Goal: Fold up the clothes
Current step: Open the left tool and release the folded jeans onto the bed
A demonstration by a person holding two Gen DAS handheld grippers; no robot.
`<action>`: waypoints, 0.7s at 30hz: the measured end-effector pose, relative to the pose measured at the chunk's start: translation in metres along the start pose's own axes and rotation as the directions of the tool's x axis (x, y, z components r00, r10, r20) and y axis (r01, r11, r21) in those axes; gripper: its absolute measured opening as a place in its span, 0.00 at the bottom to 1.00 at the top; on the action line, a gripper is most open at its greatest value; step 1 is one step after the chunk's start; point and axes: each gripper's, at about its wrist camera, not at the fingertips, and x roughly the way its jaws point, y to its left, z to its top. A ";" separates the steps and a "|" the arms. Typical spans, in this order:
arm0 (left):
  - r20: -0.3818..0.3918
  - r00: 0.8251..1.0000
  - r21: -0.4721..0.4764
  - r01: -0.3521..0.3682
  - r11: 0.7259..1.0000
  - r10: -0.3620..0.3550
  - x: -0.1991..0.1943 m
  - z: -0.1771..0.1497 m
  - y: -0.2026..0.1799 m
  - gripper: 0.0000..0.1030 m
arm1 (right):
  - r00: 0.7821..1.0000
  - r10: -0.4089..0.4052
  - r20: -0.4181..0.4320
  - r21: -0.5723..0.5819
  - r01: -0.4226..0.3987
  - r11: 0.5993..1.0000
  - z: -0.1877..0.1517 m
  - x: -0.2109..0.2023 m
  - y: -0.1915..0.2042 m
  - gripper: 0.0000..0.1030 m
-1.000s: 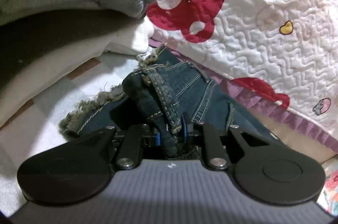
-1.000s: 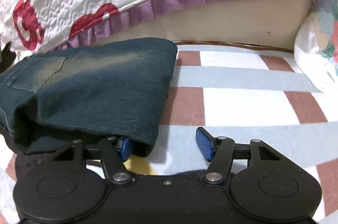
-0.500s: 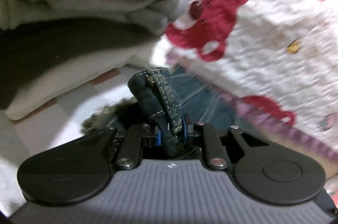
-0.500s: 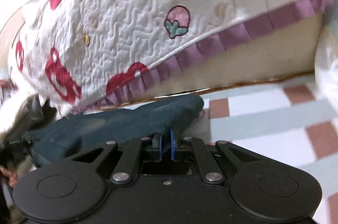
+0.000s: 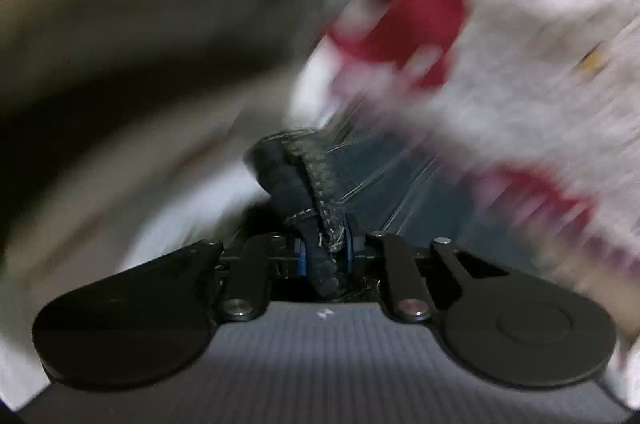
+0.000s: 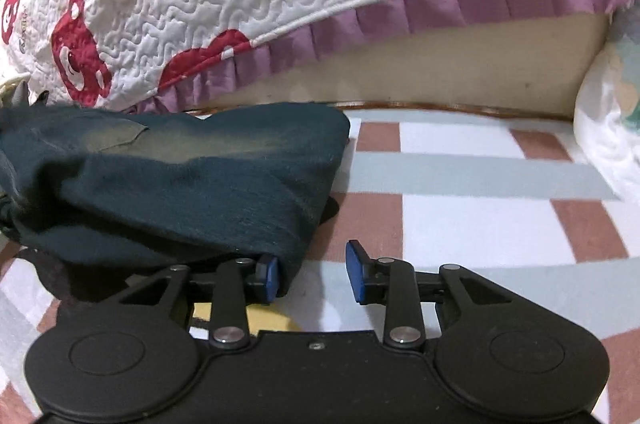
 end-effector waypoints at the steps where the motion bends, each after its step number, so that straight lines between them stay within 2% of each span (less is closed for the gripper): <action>1: 0.006 1.000 0.012 0.002 1.000 -0.002 -0.001 0.000 -0.001 0.17 | 1.000 -0.004 -0.002 -0.002 0.004 1.000 0.000 0.001 0.001 0.35; 4: 0.018 1.000 0.048 0.006 0.999 -0.007 -0.006 0.004 -0.007 0.17 | 1.000 -0.007 -0.008 -0.007 0.007 1.000 0.001 0.002 0.001 0.35; 6: 0.011 1.000 0.057 -0.006 0.998 0.006 -0.010 0.007 -0.010 0.23 | 1.000 -0.008 -0.007 -0.002 0.008 1.000 0.002 0.001 0.001 0.36; 7: 0.005 1.000 0.053 -0.017 0.998 0.017 -0.012 0.007 -0.010 0.31 | 1.000 -0.009 -0.006 0.003 0.009 1.000 0.002 0.002 0.001 0.36; 8: 0.005 1.000 0.072 -0.019 0.997 0.019 -0.019 0.008 -0.014 0.49 | 1.000 -0.011 -0.006 0.010 0.011 1.000 0.001 0.002 0.000 0.36; 9: 0.005 1.000 0.092 -0.021 0.996 0.021 -0.026 0.009 -0.017 0.54 | 1.000 -0.012 -0.006 0.014 0.012 1.000 0.000 0.002 0.000 0.36; 15: 0.004 0.999 0.206 -0.032 0.978 0.032 -0.068 0.014 -0.041 0.55 | 1.000 -0.008 -0.012 0.015 0.009 1.000 0.000 0.002 0.001 0.35; 17: 0.012 1.000 0.197 -0.013 0.980 0.010 -0.077 0.014 -0.050 0.56 | 0.999 0.047 -0.011 0.041 -0.046 0.998 0.000 0.001 -0.001 0.29; 18: -0.004 1.000 0.184 0.017 0.983 -0.016 -0.078 0.012 -0.056 0.56 | 0.997 0.080 -0.005 0.059 -0.080 0.995 0.000 0.000 -0.002 0.29; 21: -0.052 0.994 0.143 0.104 0.984 -0.098 -0.079 0.007 -0.072 0.56 | 0.996 0.092 -0.017 0.096 -0.090 0.991 -0.003 0.004 -0.002 0.30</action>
